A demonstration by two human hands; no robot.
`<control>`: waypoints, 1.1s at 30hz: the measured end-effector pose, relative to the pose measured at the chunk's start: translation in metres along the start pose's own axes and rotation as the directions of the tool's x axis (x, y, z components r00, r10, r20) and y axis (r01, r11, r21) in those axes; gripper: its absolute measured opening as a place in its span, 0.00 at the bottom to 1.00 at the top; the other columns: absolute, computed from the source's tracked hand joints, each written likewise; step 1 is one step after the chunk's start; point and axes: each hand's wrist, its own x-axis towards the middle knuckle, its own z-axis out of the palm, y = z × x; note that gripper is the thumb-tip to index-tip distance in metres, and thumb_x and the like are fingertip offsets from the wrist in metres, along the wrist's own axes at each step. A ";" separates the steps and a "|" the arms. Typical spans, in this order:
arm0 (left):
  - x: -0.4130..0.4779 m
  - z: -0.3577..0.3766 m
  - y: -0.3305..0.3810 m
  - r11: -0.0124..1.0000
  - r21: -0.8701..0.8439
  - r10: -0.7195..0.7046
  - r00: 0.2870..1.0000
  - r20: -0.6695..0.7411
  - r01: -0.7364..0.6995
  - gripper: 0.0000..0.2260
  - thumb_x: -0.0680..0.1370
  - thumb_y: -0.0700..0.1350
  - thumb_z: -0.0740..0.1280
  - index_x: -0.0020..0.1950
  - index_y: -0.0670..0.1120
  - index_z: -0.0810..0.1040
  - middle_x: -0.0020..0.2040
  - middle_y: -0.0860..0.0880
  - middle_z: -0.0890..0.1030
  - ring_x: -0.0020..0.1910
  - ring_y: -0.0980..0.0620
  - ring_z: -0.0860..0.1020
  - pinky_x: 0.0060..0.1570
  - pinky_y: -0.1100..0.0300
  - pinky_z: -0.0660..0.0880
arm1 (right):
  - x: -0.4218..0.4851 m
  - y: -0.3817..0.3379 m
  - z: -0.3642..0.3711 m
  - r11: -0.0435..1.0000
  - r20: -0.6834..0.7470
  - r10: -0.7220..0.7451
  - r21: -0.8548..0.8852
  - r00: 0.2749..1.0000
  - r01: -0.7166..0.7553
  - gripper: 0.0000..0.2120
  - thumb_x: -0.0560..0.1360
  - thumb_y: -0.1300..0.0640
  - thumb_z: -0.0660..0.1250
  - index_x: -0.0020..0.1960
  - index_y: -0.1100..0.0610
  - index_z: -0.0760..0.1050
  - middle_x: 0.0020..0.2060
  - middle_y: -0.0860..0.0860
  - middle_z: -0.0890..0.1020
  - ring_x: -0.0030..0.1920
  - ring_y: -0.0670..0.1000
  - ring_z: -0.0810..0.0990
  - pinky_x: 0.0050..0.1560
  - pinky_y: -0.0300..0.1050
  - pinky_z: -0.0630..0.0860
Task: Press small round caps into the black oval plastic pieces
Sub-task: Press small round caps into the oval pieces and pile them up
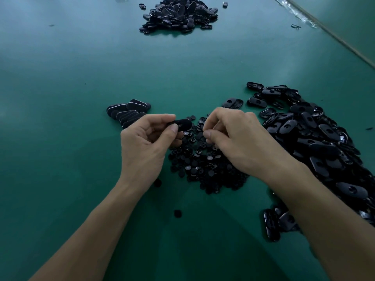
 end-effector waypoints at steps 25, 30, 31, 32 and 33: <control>0.001 -0.001 0.001 0.999 0.023 -0.030 1.000 0.005 0.030 0.07 0.77 0.33 0.70 0.49 0.44 0.82 0.40 0.47 0.85 0.39 0.50 0.85 0.40 0.61 0.81 | 0.001 -0.011 -0.005 0.991 -0.068 -0.023 0.131 0.997 0.032 0.04 0.78 0.59 0.70 0.49 0.53 0.84 0.34 0.44 0.84 0.35 0.39 0.83 0.42 0.35 0.81; -0.001 0.000 0.003 0.999 0.026 -0.037 0.999 0.021 0.036 0.08 0.77 0.32 0.70 0.49 0.44 0.81 0.39 0.47 0.85 0.39 0.51 0.85 0.40 0.61 0.81 | -0.001 -0.014 -0.003 0.989 -0.068 -0.052 0.133 0.996 0.061 0.05 0.78 0.57 0.71 0.44 0.50 0.83 0.31 0.47 0.83 0.31 0.41 0.82 0.38 0.37 0.80; -0.001 0.000 0.004 0.999 0.029 -0.038 0.999 0.024 0.038 0.08 0.77 0.32 0.70 0.49 0.44 0.81 0.39 0.48 0.85 0.38 0.51 0.85 0.40 0.61 0.81 | -0.001 -0.014 -0.003 0.988 -0.071 -0.055 0.141 0.996 0.064 0.04 0.77 0.56 0.71 0.45 0.50 0.84 0.31 0.47 0.83 0.31 0.41 0.82 0.38 0.36 0.79; -0.001 0.000 0.004 0.999 0.031 -0.041 0.999 0.026 0.040 0.08 0.77 0.32 0.70 0.49 0.44 0.81 0.38 0.48 0.85 0.38 0.51 0.85 0.40 0.62 0.81 | -0.001 -0.015 -0.003 0.987 -0.077 -0.056 0.146 0.995 0.067 0.04 0.77 0.56 0.72 0.46 0.50 0.85 0.31 0.45 0.83 0.33 0.39 0.82 0.38 0.33 0.78; -0.001 0.000 0.004 0.999 0.032 -0.044 0.999 0.029 0.043 0.08 0.77 0.32 0.70 0.49 0.44 0.81 0.38 0.48 0.85 0.38 0.52 0.85 0.40 0.62 0.81 | -0.001 -0.016 -0.002 0.988 -0.086 -0.056 0.142 0.995 0.068 0.04 0.76 0.57 0.73 0.48 0.50 0.85 0.33 0.43 0.83 0.35 0.37 0.82 0.40 0.30 0.77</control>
